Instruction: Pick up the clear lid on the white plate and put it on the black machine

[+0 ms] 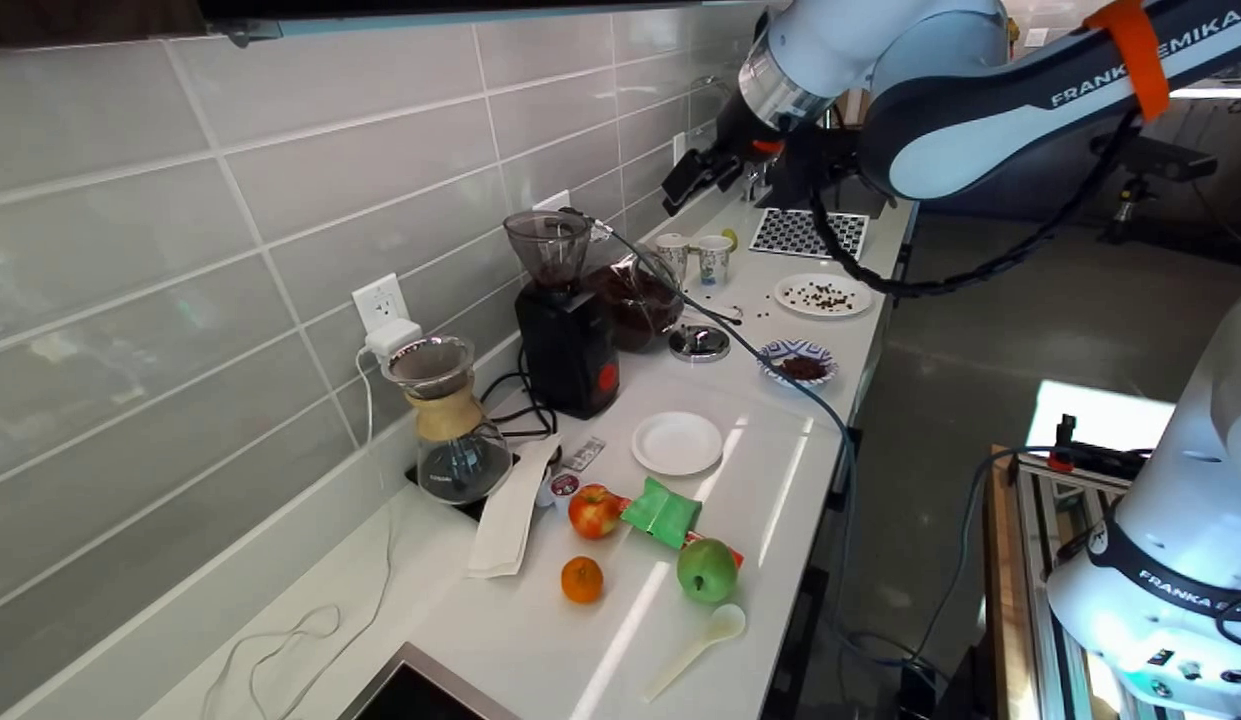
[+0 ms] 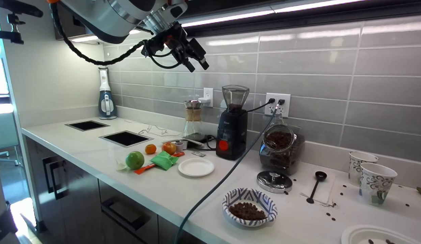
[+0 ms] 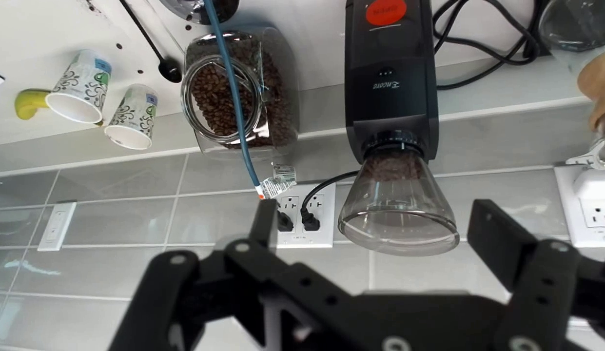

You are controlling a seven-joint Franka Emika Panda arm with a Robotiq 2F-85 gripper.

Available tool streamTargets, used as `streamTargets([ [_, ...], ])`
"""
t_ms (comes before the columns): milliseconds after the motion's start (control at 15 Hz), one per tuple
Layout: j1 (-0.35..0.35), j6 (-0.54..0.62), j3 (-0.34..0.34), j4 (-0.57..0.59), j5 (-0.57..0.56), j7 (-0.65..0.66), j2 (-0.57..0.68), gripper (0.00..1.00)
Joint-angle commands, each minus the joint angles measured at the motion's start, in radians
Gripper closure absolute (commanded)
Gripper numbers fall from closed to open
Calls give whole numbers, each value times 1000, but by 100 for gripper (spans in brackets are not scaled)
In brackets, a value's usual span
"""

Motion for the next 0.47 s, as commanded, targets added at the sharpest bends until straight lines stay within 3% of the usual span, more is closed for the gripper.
streamTargets([
  [0, -60, -1, 57, -36, 6, 26, -50, 0],
  [400, -65, 3, 60, -13, 23, -8, -31, 0],
])
